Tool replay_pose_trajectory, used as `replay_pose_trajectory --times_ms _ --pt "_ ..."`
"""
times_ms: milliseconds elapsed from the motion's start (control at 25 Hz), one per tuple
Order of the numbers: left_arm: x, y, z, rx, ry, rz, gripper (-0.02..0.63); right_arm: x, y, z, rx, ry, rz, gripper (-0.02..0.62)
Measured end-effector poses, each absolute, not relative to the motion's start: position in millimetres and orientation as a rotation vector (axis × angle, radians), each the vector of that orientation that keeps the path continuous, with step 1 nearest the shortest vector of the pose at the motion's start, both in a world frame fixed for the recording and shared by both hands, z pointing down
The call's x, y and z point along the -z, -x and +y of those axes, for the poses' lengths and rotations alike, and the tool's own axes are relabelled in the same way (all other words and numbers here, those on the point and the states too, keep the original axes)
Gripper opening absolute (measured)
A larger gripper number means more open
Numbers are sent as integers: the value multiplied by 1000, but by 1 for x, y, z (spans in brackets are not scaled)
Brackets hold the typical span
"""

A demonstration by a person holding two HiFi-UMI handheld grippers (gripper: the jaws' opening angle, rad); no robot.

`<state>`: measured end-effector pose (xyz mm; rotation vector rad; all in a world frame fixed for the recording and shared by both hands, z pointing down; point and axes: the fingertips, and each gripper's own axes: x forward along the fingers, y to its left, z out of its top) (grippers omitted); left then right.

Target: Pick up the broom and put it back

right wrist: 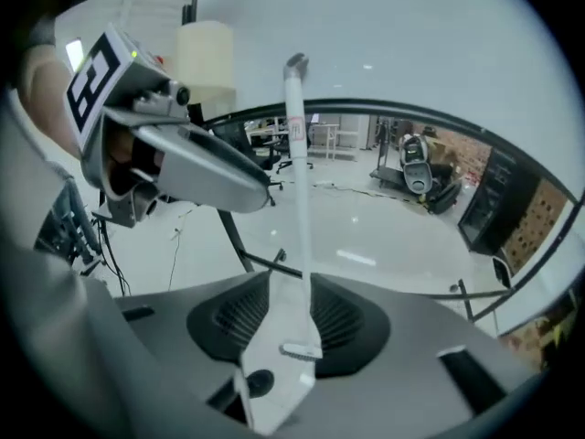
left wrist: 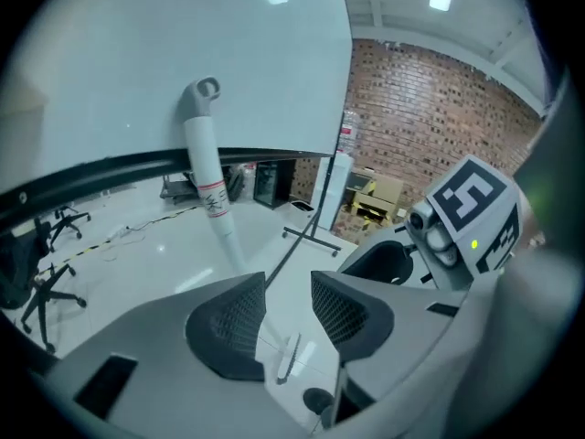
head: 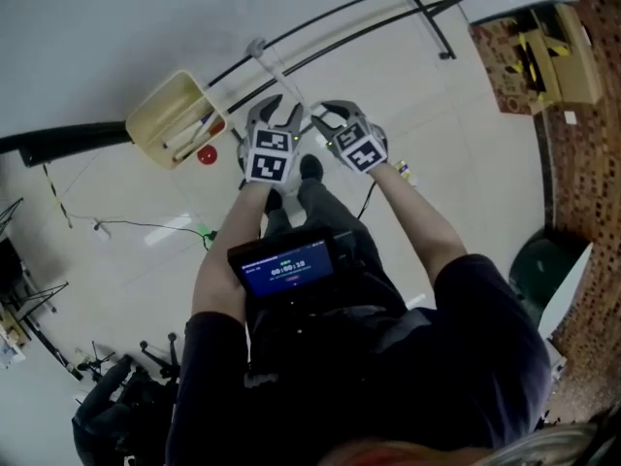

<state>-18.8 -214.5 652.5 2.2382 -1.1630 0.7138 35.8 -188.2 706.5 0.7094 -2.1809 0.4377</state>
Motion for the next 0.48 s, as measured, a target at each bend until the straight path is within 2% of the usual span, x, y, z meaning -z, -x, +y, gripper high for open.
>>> replay_pose_trajectory --times_ms 200,360,480 --pt "-619 11 -159 -811 -2409 -1000 150 -644 -34 -150 -462 -882 -2204 169" --pt "-591 -9 -147 -749 -2451 -928 149 -605 -52 -145 -536 -1003 -2234 166" --pt "-560 -23 -161 -658 -2488 -911 149 -574 -63 -151 -558 -1055 -2272 140"
